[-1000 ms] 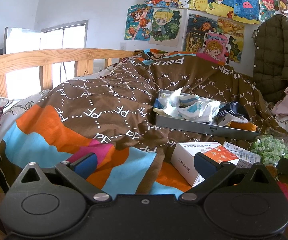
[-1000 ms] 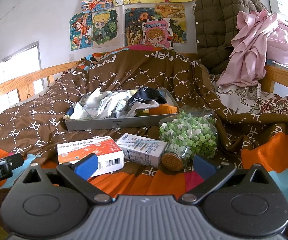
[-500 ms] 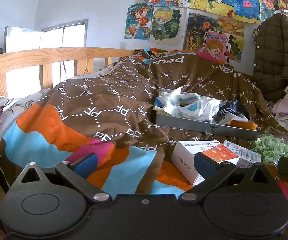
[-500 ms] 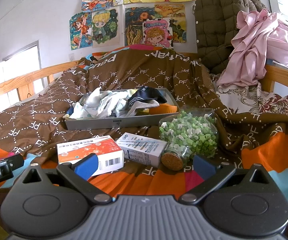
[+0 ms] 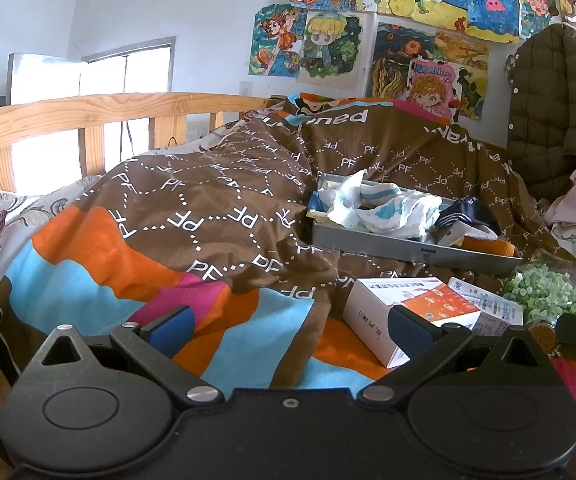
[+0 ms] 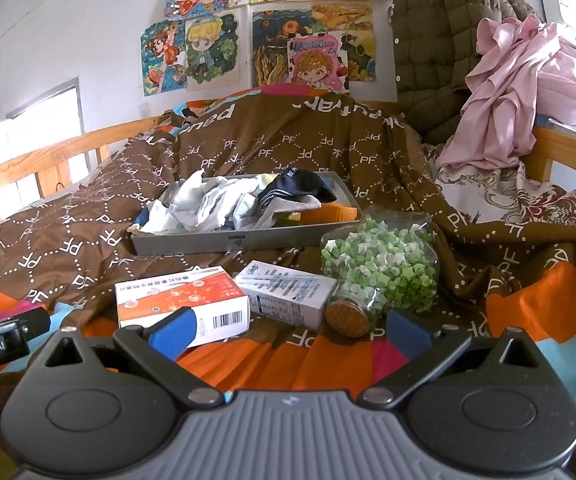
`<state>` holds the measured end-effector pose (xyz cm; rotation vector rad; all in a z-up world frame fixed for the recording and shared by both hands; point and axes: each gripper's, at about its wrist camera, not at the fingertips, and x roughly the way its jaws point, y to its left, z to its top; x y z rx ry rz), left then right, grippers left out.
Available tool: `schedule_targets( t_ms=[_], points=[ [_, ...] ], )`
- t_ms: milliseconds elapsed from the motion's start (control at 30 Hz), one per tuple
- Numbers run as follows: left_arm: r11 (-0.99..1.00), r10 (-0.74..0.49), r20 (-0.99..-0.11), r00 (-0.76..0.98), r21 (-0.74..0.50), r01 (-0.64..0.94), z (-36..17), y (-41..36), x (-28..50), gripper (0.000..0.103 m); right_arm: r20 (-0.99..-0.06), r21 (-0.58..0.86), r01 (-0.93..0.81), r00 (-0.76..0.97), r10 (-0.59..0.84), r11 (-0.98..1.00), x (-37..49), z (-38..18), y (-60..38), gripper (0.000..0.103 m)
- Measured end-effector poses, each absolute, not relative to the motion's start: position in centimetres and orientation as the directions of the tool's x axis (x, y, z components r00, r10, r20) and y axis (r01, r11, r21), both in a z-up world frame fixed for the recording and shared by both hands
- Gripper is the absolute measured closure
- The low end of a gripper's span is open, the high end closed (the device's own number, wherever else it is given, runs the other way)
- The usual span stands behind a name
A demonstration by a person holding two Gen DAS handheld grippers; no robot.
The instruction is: Organize soft objects
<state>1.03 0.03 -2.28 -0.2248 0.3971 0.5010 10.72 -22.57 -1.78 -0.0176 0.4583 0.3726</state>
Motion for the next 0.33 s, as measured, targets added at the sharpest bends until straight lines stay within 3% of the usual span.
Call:
schedule_targets(
  t_ms=[333],
  points=[
    [0.852,0.428,-0.429,0.796,-0.102,-0.513,-2.49,0.22,1.03,0.001,-0.441,0.068,-0.358,0.827,0.350,0.931,10.85,-1.61,-22.68,0.000]
  ],
)
